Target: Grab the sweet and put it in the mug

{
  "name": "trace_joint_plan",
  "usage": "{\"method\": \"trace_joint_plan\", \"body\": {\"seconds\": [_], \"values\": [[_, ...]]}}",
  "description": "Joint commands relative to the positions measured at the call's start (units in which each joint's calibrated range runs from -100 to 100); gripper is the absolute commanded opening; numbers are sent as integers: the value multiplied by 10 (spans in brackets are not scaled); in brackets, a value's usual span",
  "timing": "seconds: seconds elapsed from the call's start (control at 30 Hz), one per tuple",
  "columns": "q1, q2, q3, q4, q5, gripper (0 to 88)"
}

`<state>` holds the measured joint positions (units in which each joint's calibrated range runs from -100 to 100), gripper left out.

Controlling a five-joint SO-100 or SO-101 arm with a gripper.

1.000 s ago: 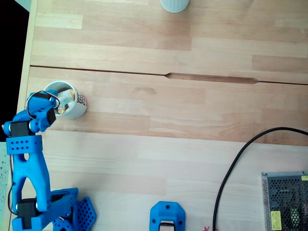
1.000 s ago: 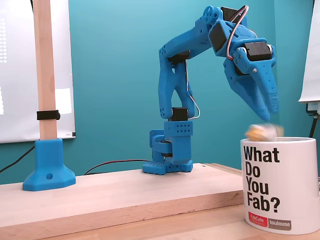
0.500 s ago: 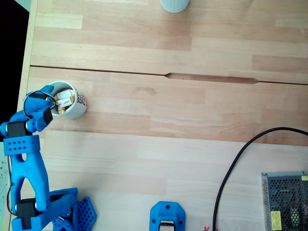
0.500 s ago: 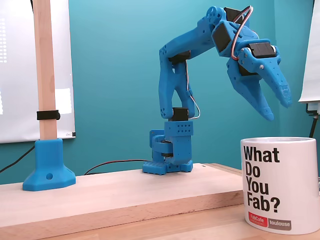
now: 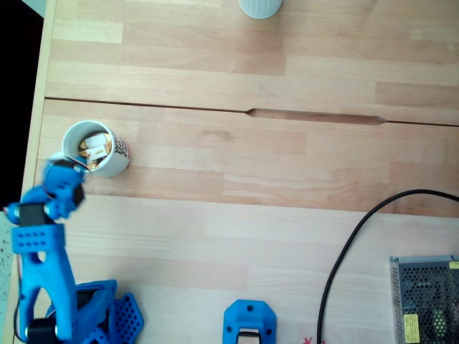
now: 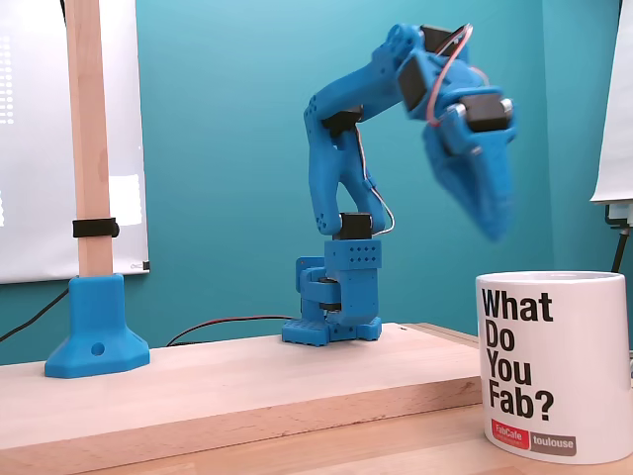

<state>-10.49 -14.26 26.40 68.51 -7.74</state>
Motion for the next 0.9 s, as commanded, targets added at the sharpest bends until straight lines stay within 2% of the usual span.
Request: {"method": "trace_joint_plan", "body": {"seconds": [0.0, 0.3, 0.7, 0.87], "values": [[26, -80, 128, -2, 2, 55], [41, -290, 379, -13, 2, 55], [39, -640, 575, -13, 3, 55], [41, -736, 600, -3, 4, 55]]}}
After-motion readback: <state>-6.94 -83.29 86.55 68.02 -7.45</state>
